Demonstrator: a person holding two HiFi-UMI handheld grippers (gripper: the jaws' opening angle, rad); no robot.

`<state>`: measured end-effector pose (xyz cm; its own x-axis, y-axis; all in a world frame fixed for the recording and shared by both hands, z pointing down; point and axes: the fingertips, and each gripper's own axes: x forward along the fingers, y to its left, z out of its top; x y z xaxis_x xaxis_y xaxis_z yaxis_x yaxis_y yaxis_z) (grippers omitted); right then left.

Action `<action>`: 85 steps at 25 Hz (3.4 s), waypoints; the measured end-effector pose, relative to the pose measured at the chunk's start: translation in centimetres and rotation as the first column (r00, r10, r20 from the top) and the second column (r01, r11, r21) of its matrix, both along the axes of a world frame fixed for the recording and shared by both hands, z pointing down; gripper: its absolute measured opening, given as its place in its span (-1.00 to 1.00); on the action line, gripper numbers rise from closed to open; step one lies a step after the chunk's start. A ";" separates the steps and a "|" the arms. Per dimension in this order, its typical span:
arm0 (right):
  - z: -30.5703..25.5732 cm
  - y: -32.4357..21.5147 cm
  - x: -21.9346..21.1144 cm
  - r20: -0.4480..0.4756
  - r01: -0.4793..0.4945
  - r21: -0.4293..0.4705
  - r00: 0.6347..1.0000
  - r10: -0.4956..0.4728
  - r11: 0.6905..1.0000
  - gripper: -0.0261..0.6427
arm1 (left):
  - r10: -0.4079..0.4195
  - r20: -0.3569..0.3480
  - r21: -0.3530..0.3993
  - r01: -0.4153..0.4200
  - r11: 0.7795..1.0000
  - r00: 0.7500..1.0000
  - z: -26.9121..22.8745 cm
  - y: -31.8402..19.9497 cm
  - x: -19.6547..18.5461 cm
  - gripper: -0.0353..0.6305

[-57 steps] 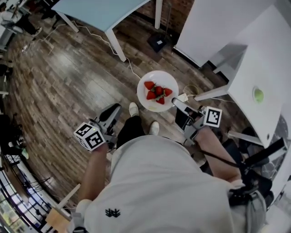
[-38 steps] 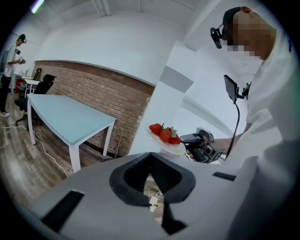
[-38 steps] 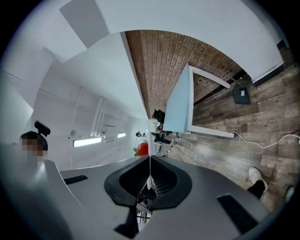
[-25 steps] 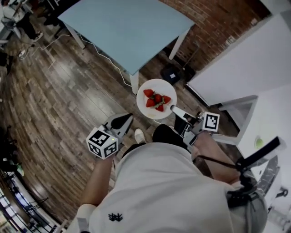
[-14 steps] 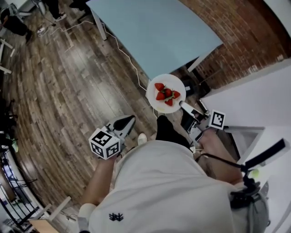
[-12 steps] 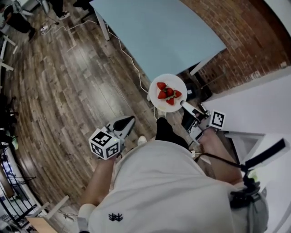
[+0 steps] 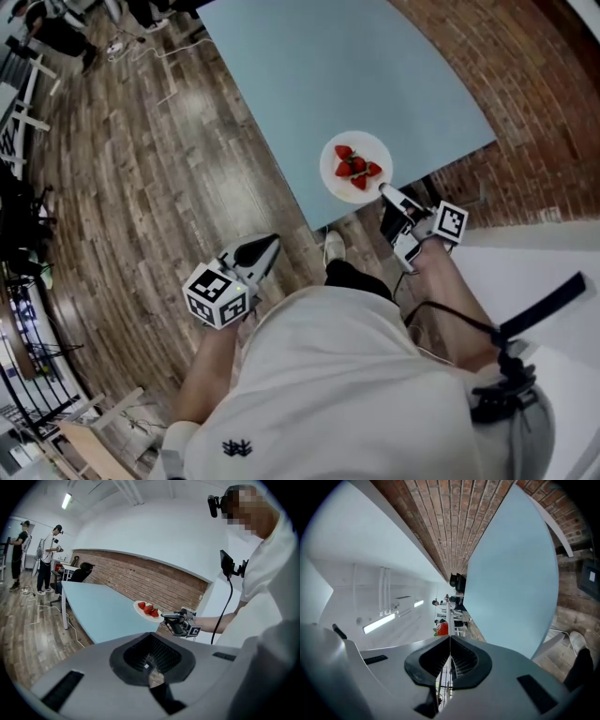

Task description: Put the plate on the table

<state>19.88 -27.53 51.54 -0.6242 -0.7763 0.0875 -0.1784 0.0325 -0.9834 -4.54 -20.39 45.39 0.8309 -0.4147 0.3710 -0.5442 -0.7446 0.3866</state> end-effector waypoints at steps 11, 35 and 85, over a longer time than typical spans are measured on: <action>7.0 -17.1 7.8 -0.006 0.003 -0.110 1.000 -0.004 0.994 -0.88 | -0.093 0.034 -0.015 0.094 0.996 0.995 -1.5 -8.8 7.7 -0.89; 18.1 -24.7 7.7 -0.226 -0.030 -0.285 0.973 -0.037 0.958 -0.88 | -0.269 0.056 -0.067 0.272 0.960 0.962 -2.8 -10.5 5.6 -0.89; 1.7 1.4 -6.2 -0.901 0.337 0.040 0.420 -0.112 0.941 -0.90 | -0.015 -0.125 0.032 0.020 0.999 0.992 -5.3 1.4 -3.5 -0.89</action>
